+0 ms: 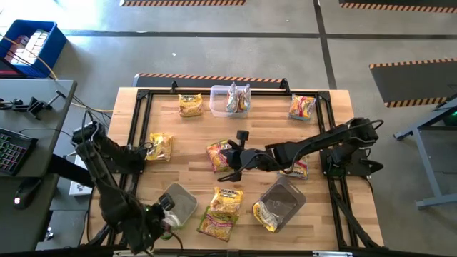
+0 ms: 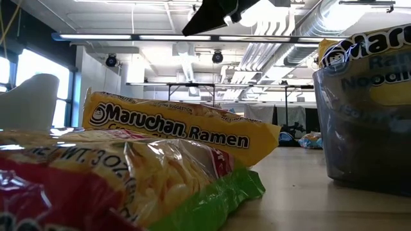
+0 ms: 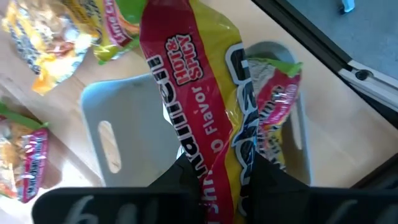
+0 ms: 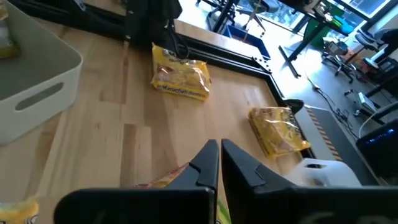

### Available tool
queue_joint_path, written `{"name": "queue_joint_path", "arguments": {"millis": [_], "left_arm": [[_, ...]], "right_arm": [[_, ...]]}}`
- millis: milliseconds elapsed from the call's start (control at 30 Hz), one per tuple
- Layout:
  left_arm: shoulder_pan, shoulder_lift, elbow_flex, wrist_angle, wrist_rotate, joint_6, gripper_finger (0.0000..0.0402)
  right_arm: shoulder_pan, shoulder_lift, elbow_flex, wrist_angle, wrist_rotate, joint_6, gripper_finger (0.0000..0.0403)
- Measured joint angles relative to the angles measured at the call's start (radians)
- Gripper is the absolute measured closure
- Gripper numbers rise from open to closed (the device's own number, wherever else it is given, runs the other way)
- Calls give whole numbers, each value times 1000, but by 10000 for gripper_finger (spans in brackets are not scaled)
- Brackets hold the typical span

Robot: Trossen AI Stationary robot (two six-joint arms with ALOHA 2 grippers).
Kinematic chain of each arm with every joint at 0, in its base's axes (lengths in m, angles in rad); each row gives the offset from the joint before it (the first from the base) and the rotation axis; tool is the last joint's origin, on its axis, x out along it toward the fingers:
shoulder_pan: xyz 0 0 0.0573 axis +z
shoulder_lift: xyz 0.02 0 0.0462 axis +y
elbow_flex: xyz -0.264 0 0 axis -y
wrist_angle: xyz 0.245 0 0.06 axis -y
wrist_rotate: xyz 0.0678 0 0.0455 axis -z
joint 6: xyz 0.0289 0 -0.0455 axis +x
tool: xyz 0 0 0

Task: Sort Maruchan noodles
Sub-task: Put the green noodle pack into the gray bin

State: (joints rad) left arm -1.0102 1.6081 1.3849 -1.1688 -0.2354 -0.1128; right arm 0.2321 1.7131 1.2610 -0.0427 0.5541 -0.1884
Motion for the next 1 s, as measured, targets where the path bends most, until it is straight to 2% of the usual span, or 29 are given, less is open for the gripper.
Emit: {"name": "queue_joint_path", "arguments": {"millis": [1000], "left_arm": [[22, 33, -30, 17, 96, 45, 366]], "right_arm": [[6, 2, 0, 2, -8, -22, 403]]}}
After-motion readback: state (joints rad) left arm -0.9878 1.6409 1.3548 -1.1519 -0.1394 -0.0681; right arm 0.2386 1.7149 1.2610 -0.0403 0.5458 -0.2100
